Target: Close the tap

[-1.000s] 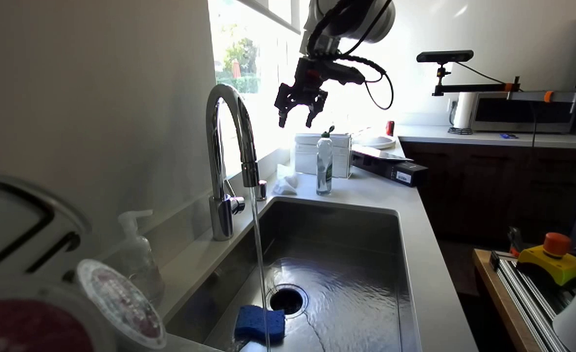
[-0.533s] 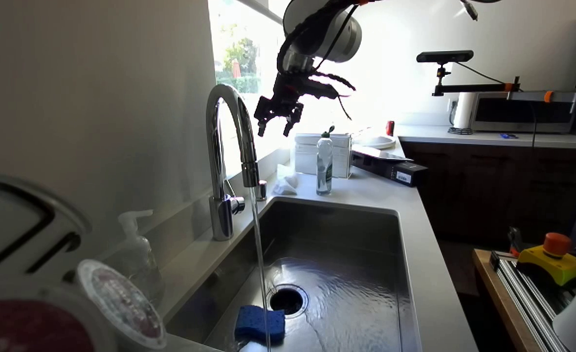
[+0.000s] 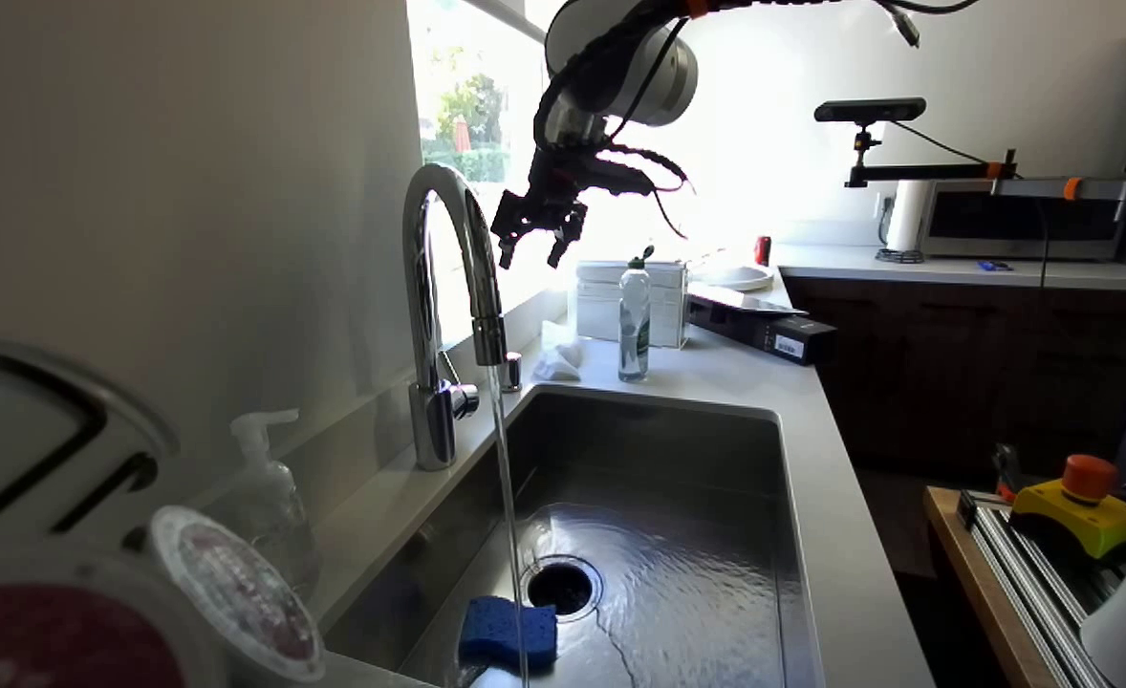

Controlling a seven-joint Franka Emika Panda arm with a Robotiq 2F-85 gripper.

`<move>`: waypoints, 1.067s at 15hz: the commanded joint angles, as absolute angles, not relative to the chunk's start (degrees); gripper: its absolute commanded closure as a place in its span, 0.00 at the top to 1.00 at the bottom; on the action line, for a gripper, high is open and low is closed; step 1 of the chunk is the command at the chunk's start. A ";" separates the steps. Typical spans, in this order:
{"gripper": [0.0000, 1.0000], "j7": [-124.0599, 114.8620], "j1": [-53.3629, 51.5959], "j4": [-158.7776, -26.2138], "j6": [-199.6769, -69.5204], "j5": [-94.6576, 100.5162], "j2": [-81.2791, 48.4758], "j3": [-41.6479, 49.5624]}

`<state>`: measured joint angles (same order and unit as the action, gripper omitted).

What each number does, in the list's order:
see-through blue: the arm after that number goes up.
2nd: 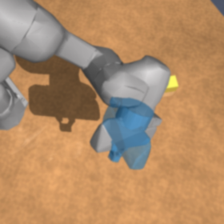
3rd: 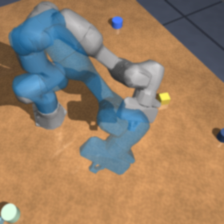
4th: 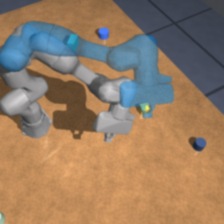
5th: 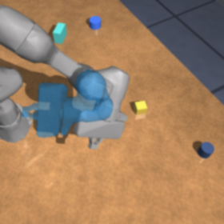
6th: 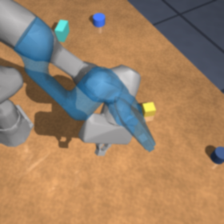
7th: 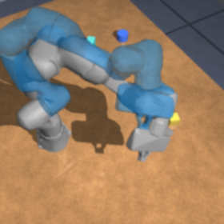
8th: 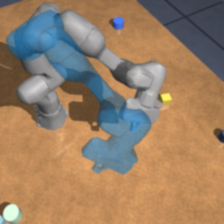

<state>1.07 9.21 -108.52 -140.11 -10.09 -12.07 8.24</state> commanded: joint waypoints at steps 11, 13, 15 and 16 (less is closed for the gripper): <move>1.00 4.59 10.59 -107.48 -138.92 -11.85 -12.89 7.36; 1.00 10.50 11.83 -106.71 -138.74 -13.07 -13.64 6.84; 1.00 17.90 13.75 -105.35 -138.40 -16.37 -14.82 5.90; 1.00 21.06 14.56 -104.57 -137.96 -17.47 -15.49 5.56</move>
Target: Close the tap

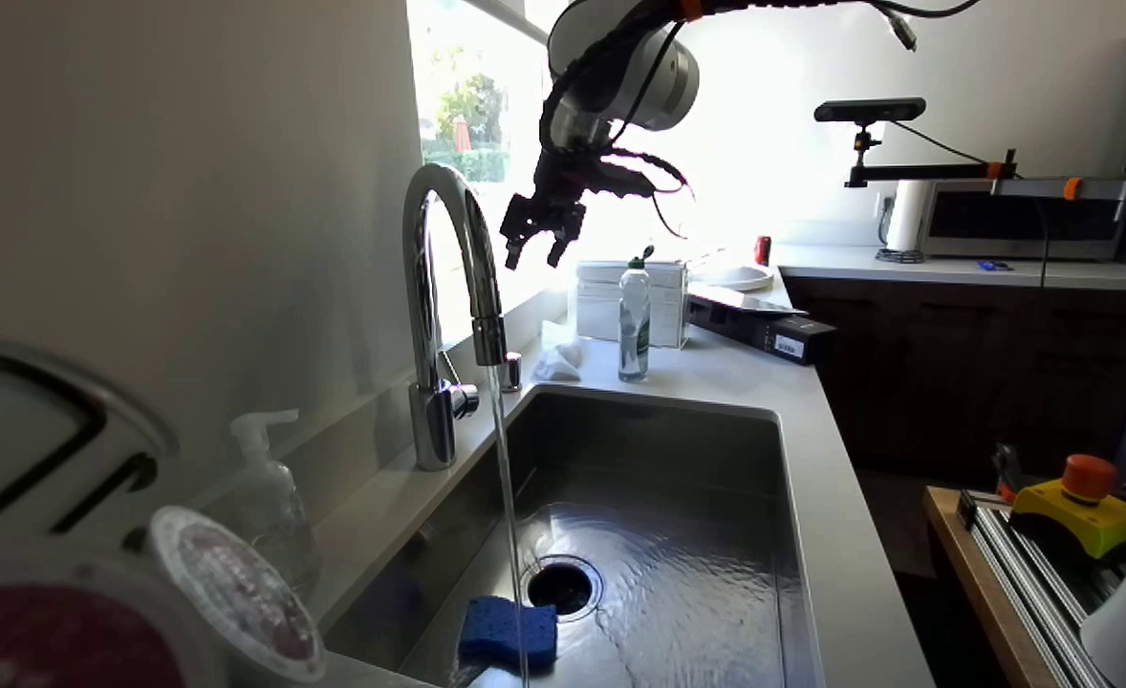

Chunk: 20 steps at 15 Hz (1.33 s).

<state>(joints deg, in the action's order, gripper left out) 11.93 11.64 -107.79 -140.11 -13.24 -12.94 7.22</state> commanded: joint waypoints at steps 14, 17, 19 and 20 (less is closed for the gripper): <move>1.00 34.20 20.31 -90.46 -136.99 -21.14 -30.21 -1.54; 1.00 33.88 20.98 -88.64 -138.27 -22.25 -32.80 -3.39; 1.00 32.76 20.26 -90.81 -139.08 -20.31 -31.15 -2.71; 1.00 32.76 20.41 -90.16 -139.08 -20.57 -31.86 -3.06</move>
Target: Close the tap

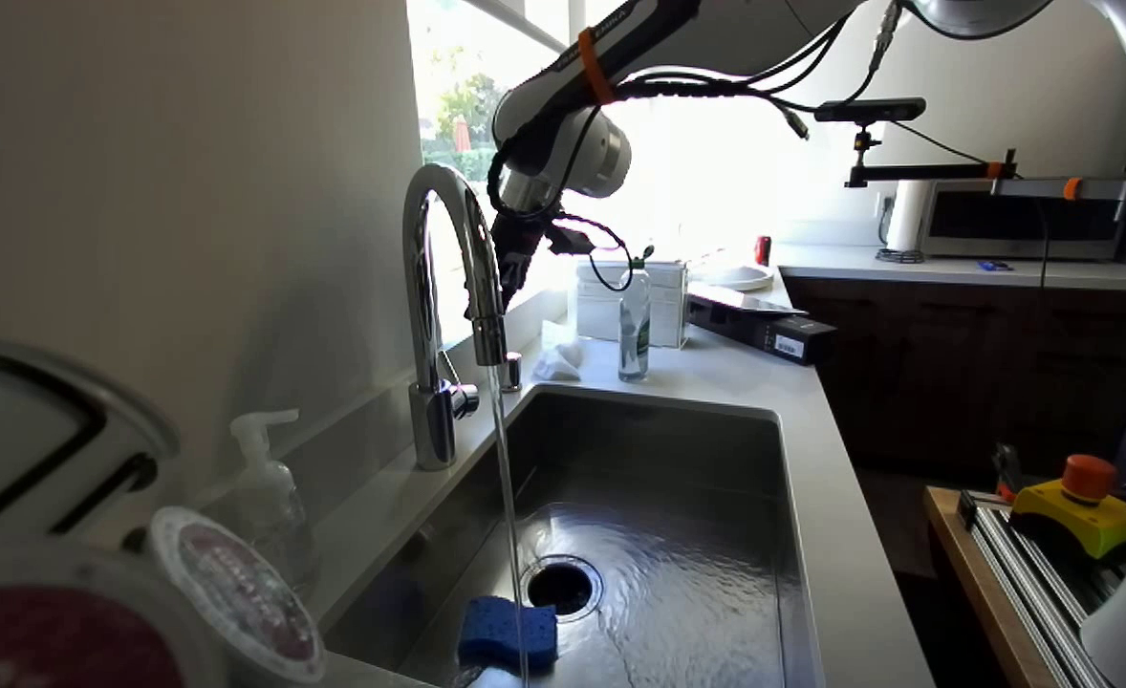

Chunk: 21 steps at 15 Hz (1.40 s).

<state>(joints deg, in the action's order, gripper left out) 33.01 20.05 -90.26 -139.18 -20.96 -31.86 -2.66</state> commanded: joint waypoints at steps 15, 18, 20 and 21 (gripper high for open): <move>1.00 32.32 19.75 -81.30 -137.59 -18.51 -40.31 -4.22; 0.98 32.67 19.74 -78.59 -137.30 -18.02 -42.55 -5.09; 0.75 32.77 19.78 -76.78 -136.98 -17.63 -43.83 -5.70; 0.71 32.90 19.84 -75.86 -136.86 -17.47 -44.56 -5.98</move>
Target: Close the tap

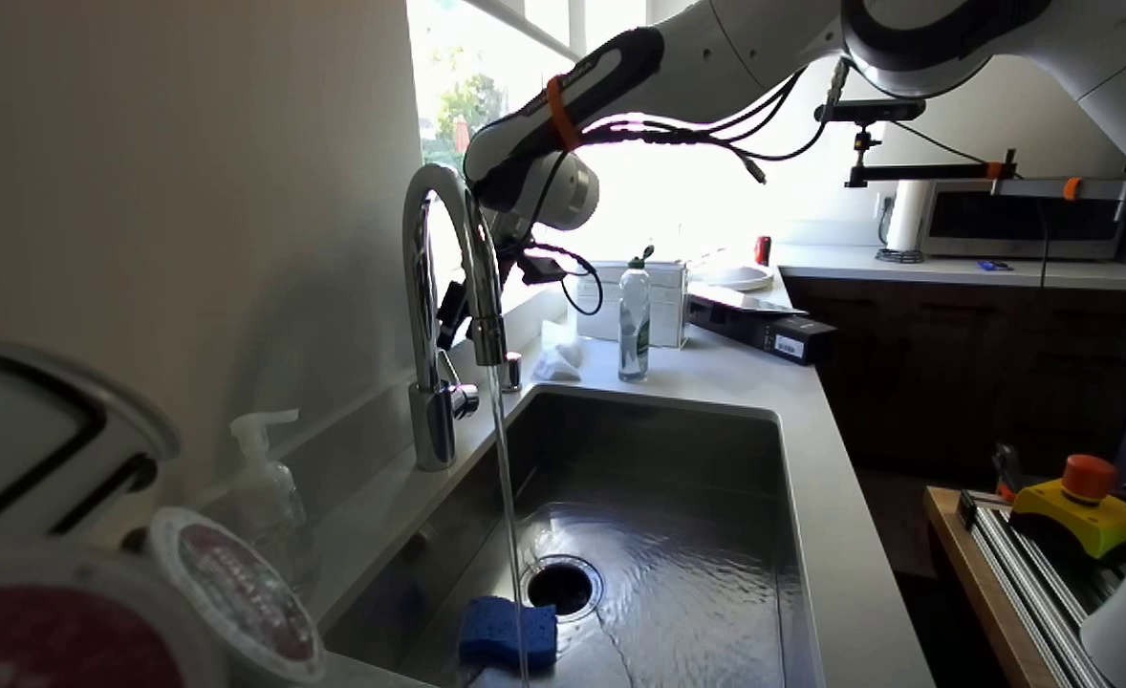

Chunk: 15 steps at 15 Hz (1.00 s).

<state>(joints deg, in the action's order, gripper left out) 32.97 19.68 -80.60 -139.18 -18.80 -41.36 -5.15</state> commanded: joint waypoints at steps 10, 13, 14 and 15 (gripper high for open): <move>0.57 33.56 20.12 -68.65 -130.98 -16.98 -48.97 -7.85; 0.56 33.50 20.04 -67.21 -127.99 -16.97 -49.45 -7.85; 0.32 33.51 20.01 -66.75 -127.30 -16.97 -49.64 -7.86; 0.31 33.49 20.00 -66.33 -126.85 -16.96 -49.79 -7.80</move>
